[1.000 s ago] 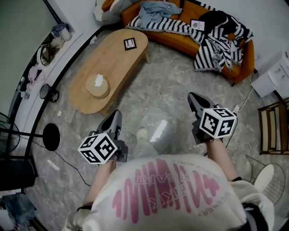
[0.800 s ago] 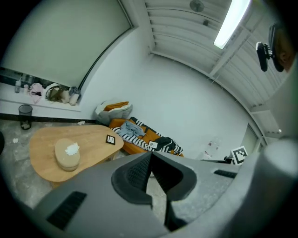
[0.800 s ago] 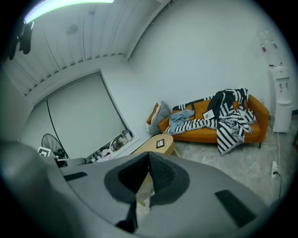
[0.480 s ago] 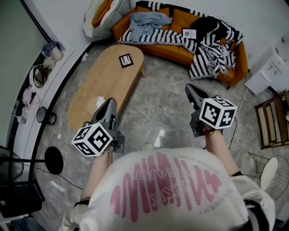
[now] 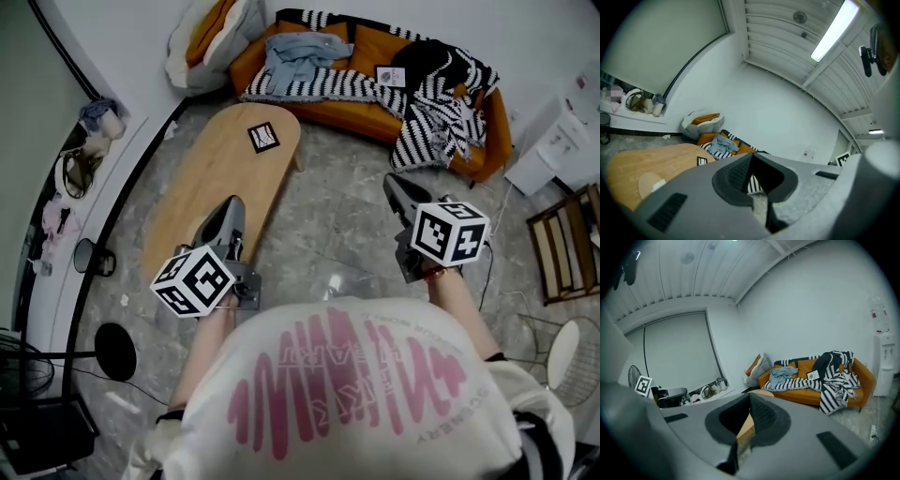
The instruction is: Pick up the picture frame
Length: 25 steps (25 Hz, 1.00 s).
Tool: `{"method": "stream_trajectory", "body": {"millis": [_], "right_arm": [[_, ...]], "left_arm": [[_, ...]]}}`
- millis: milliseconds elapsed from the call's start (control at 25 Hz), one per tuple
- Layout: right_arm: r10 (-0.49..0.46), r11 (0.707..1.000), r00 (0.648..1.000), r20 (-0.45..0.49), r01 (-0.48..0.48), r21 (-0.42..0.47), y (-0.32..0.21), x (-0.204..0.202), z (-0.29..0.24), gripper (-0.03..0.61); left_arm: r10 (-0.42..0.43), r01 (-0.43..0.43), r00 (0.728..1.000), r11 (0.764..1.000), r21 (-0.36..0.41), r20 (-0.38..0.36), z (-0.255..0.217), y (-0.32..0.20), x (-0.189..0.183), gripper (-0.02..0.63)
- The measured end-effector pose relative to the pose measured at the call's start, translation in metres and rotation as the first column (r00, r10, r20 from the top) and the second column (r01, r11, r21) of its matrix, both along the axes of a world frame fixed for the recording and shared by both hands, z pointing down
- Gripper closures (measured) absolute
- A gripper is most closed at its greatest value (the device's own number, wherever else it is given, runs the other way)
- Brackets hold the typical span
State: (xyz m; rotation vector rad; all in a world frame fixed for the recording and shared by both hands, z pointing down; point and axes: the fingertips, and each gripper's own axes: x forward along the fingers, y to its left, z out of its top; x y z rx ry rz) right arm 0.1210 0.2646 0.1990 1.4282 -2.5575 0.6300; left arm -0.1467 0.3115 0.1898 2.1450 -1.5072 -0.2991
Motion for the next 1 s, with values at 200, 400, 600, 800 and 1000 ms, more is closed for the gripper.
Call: {"method": "stream_trajectory", "body": {"millis": [200, 400, 600, 800, 1000], "right_arm": [[0.002, 1.000, 1.000, -0.015, -0.002, 0.004, -0.015, -0.015, 0.004, 0.574], [-0.013, 1.000, 0.999, -0.033, 0.013, -0.007, -0.030, -0.025, 0.012, 0.574], [-0.040, 0.999, 0.999, -0.012, 0.040, -0.025, -0.058, -0.038, 0.019, 0.574], [-0.058, 0.998, 0.998, -0.013, 0.057, -0.036, -0.084, -0.052, 0.027, 0.574], [-0.085, 0.993, 0.996, -0.015, 0.083, -0.078, -0.097, -0.061, 0.050, 0.574]], "left_arm": [[-0.005, 0.005, 1.000, 1.000, -0.010, -0.012, 0.010, -0.014, -0.016, 0.611], [-0.030, 0.029, 0.999, 0.999, -0.031, -0.031, 0.020, -0.025, -0.028, 0.611], [-0.072, 0.070, 0.997, 0.996, -0.046, -0.037, 0.028, -0.039, -0.044, 0.611], [-0.117, 0.114, 0.992, 0.991, -0.067, -0.038, 0.034, -0.053, -0.065, 0.611], [-0.182, 0.177, 0.983, 0.976, -0.128, -0.030, 0.061, -0.063, -0.077, 0.611]]}}
